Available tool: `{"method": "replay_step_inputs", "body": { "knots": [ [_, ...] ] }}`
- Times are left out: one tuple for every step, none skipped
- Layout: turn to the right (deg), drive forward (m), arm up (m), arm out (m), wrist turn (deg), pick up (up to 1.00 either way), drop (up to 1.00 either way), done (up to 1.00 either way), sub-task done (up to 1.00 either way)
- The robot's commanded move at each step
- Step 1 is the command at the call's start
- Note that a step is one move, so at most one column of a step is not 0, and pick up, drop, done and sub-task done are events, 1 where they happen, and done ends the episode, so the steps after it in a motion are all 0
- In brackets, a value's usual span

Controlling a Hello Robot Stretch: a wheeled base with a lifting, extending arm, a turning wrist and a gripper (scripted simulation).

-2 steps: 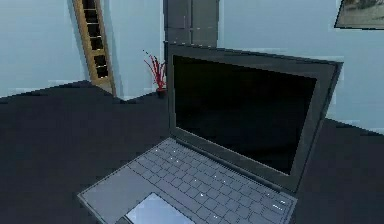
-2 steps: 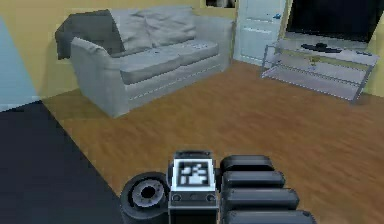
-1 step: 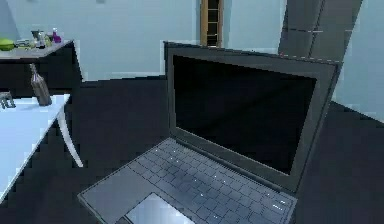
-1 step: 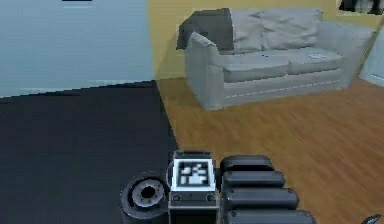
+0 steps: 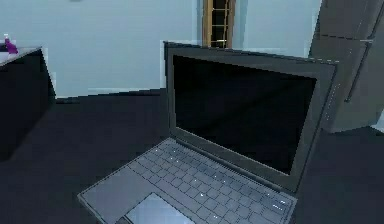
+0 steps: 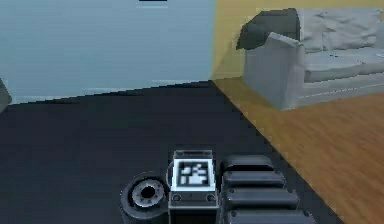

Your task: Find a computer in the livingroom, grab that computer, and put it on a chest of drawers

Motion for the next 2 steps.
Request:
{"method": "replay_step_inputs", "body": {
  "knots": [
    [0.0, 1.0, 0.0, 0.0, 0.0, 0.0, 0.0, 0.0, 0.0],
    [0.0, 1.0, 0.0, 0.0, 0.0, 0.0, 0.0, 0.0, 0.0]
  ]
}}
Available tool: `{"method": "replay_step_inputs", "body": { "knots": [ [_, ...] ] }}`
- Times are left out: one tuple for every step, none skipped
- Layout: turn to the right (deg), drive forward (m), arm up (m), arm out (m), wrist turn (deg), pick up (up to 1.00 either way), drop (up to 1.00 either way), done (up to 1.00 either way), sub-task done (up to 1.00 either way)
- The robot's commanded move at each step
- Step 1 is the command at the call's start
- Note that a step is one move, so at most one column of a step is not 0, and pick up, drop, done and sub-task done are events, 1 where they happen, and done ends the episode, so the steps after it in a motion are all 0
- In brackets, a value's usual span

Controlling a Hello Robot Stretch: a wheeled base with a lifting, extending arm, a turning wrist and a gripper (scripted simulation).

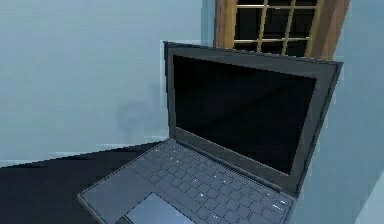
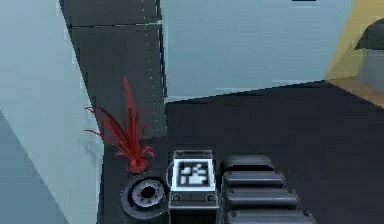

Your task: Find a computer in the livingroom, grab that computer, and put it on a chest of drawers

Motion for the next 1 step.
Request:
{"method": "replay_step_inputs", "body": {
  "knots": [
    [-3.0, 0.0, 0.0, 0.0, 0.0, 0.0, 0.0, 0.0, 0.0]
  ]
}}
